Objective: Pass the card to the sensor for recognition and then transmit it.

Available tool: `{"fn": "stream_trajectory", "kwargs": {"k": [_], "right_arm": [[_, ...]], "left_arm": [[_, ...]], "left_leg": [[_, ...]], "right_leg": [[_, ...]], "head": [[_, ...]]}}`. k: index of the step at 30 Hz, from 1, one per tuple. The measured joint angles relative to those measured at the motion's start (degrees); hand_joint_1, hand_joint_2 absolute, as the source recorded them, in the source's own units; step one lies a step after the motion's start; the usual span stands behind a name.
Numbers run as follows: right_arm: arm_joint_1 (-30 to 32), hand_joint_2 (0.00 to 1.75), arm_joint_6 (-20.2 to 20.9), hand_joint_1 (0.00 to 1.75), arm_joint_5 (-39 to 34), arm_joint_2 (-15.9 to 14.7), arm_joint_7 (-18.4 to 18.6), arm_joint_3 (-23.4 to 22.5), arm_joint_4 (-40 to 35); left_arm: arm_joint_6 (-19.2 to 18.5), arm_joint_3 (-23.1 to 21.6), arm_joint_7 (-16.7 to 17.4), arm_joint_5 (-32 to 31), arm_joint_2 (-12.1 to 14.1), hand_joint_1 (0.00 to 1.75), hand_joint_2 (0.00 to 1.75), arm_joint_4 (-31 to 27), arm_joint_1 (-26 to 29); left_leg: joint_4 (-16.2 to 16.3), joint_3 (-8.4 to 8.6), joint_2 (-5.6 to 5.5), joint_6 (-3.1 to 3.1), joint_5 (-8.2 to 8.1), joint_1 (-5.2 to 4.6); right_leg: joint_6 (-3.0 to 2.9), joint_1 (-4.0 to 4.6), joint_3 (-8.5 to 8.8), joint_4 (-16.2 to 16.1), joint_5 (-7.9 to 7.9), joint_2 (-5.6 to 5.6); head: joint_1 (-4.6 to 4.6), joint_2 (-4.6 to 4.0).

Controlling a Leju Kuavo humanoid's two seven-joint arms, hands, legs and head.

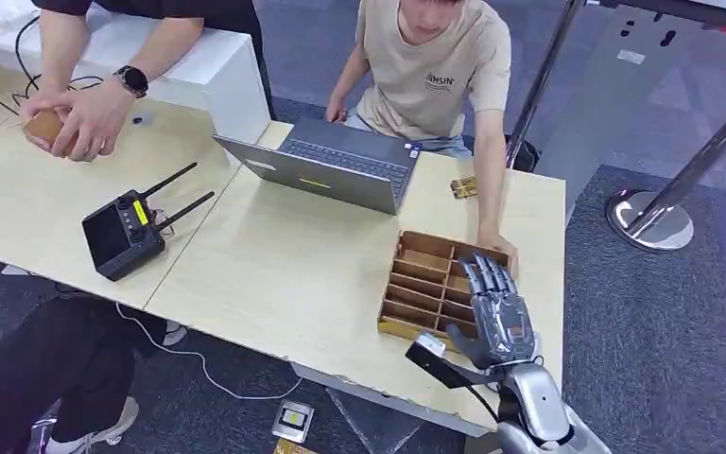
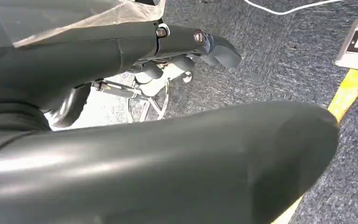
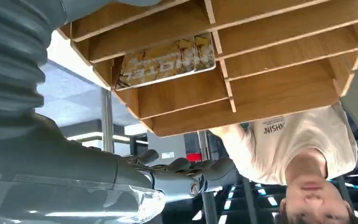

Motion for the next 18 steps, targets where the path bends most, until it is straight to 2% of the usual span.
{"fn": "stream_trajectory", "kwargs": {"k": [7,8,9,10,11,18], "right_arm": [[0.0,1.75,1.4,0.0,0.0,-0.5,0.5,0.0,0.1],[0.0,1.75,1.6,0.23,-0.1,-0.5,0.6,0.0,0.2],[0.0,1.75,1.7,1.45,-0.1,-0.5,0.6,0.0,0.2],[0.0,1.75,1.8,1.64,-0.1,-0.6,0.6,0.0,0.2],[0.0,1.75,1.9,1.75,-0.2,-0.7,0.7,0.0,0.2],[0.0,1.75,3.2,1.75,-1.0,-0.8,0.9,0.0,0.2]], "left_arm": [[-0.3,0.0,0.0,-0.1,0.0,0.0,0.0,0.0,0.0],[-0.3,0.0,0.0,-0.1,0.0,0.0,0.0,0.0,0.0],[-0.3,0.0,0.0,-0.1,0.0,0.0,0.0,0.0,0.0],[-0.3,0.0,0.0,-0.1,0.0,0.0,0.0,0.0,0.0],[-0.3,0.0,0.0,-0.1,0.0,0.0,0.0,0.0,0.0],[-0.3,0.0,0.0,-0.1,0.0,0.0,0.0,0.0,0.0]], "left_leg": [[0.0,-0.01,0.0,0.0,0.0,0.0],[0.0,-0.02,0.0,0.0,0.0,0.0],[0.0,-0.02,0.0,0.0,0.0,0.0],[0.0,-0.03,0.0,0.0,0.0,0.0],[0.0,-0.02,0.0,0.0,0.0,0.0],[0.0,-0.03,0.0,0.0,0.0,0.0]], "right_leg": [[0.0,0.0,-0.01,0.0,0.0,0.0],[0.0,0.0,-0.01,0.0,0.0,0.0],[0.0,0.0,-0.02,0.0,0.0,0.0],[0.0,0.0,-0.02,0.0,0.0,0.0],[0.0,0.0,-0.02,0.0,0.0,0.0],[0.0,0.0,-0.03,0.0,0.0,0.0]], "head": [[0.02,0.0],[0.0,0.0],[0.04,0.0],[0.0,0.0],[0.04,0.0],[0.0,0.0]]}}
